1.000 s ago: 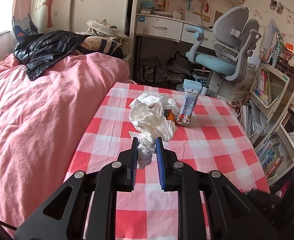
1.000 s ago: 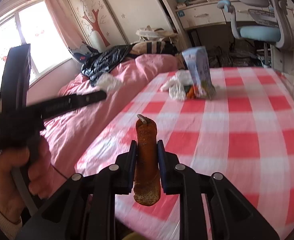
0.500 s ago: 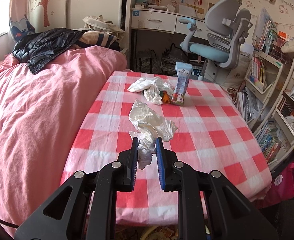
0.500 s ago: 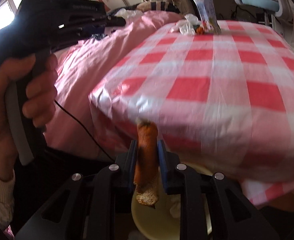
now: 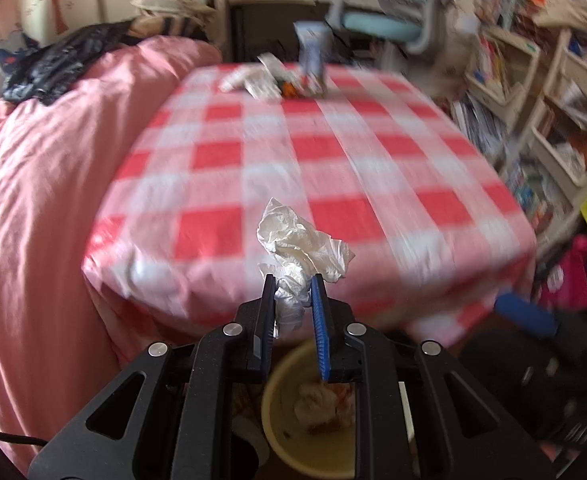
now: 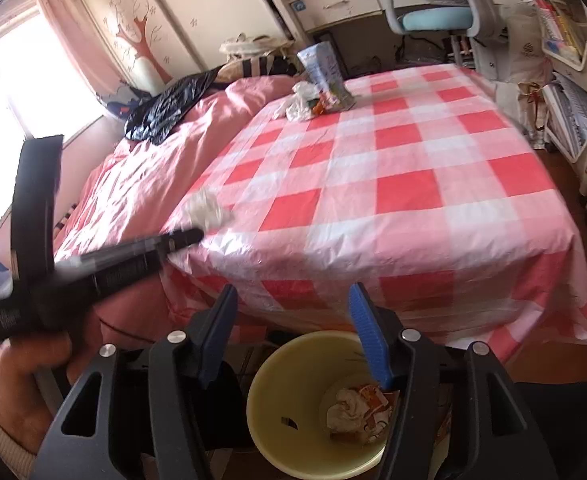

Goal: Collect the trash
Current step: 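Open the right tool over the yellow wastebasket while the left tool releases the tissue there, then move both open tools back over the table toward the blue milk carton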

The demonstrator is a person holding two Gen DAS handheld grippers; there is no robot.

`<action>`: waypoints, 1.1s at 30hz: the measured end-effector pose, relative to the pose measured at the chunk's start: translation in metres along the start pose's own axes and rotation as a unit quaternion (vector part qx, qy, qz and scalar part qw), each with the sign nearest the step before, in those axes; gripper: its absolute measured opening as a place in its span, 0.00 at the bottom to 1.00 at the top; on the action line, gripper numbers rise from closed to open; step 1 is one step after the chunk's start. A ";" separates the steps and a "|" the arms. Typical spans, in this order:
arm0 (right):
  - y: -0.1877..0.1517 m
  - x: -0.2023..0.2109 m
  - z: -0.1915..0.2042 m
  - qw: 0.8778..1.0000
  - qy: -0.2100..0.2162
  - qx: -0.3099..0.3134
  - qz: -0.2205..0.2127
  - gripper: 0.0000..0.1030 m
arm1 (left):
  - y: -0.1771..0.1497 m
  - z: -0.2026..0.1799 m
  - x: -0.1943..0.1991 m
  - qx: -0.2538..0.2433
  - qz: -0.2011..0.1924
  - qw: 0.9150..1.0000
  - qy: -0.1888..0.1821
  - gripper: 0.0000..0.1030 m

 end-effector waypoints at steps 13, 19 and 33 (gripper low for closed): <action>0.006 0.006 -0.020 0.999 -0.020 -0.028 -0.019 0.67 | -0.012 0.002 0.009 0.024 -0.006 0.999 0.036 0.68; 0.002 0.000 -0.019 0.999 -0.023 -0.024 -0.008 0.69 | -0.008 0.020 0.013 0.066 -0.026 0.996 0.045 0.71; -0.004 -0.005 -0.012 1.000 -0.028 -0.007 0.001 0.71 | -0.007 0.033 0.020 0.098 -0.046 0.993 0.055 0.76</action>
Point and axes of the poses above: each gripper's, at about its wrist camera, not at the fingertips, and x roughly against the way its jaws point, z to its left, y to its top, the point moved 4 cm from there along -x, roughly the way its jaws point, and after that the axes turned 11 degrees about -x, right-handed, at the moved point
